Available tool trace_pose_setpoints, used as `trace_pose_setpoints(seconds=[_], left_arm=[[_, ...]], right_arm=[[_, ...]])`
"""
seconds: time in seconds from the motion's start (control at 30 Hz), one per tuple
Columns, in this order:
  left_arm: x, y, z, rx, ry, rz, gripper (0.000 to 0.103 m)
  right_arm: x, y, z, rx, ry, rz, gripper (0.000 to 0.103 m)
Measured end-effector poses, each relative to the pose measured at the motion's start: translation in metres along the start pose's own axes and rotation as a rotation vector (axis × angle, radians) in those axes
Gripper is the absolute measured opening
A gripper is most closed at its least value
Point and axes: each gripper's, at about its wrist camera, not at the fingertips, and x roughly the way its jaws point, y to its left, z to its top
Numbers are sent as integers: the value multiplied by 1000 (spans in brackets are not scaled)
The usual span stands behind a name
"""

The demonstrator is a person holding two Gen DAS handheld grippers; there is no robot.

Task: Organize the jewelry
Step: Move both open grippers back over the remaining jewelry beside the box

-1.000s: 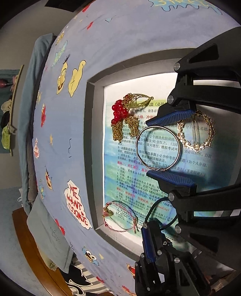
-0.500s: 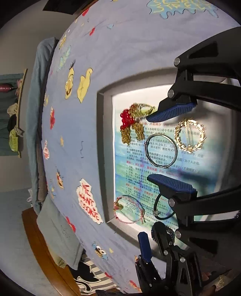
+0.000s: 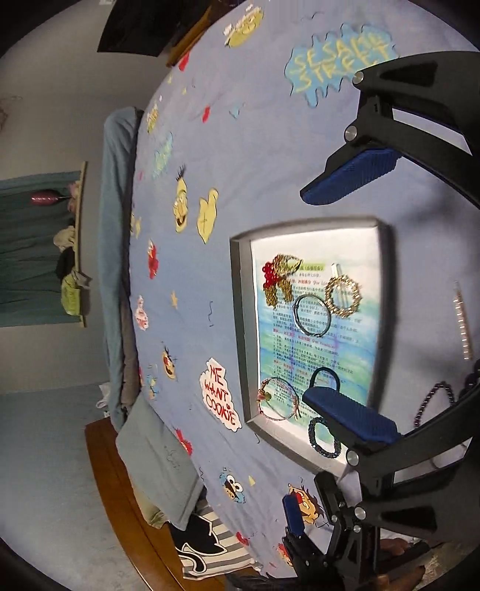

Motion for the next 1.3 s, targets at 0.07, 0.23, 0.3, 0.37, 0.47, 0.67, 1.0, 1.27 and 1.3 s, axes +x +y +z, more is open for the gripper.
trace_pose_setpoints(seconds=[0.07,0.23,0.3,0.37,0.47,0.67,1.0,1.27,1.3], left_arm=[[-10,2,-5,0,-10,17,92],[-30,6,-20,-5,-25,43,93],[-36,7,-27,-6,-26,47,93],[-42,6,-34,-5,-27,45,93],[-49,1,-48,-1,-24,32,93],[-49,-13,-77,15,-4,12,93],[-44,-32,-108,42,26,2,93],[-35,-41,-126,52,53,-6,93],[-34,-41,-127,51,54,-5,93]], right_arm=[[-11,-2,-5,10,-9,2,97],[-30,-1,-20,8,-19,-6,97],[-36,0,-26,-2,-22,-18,97],[-43,0,-34,-10,-24,-26,97],[-49,-1,-45,-18,-24,-37,97],[-50,-3,-70,-14,10,-51,97],[-55,1,-104,-30,38,-45,97],[-49,8,-131,-42,71,-20,97],[-48,9,-133,-44,74,-18,97]])
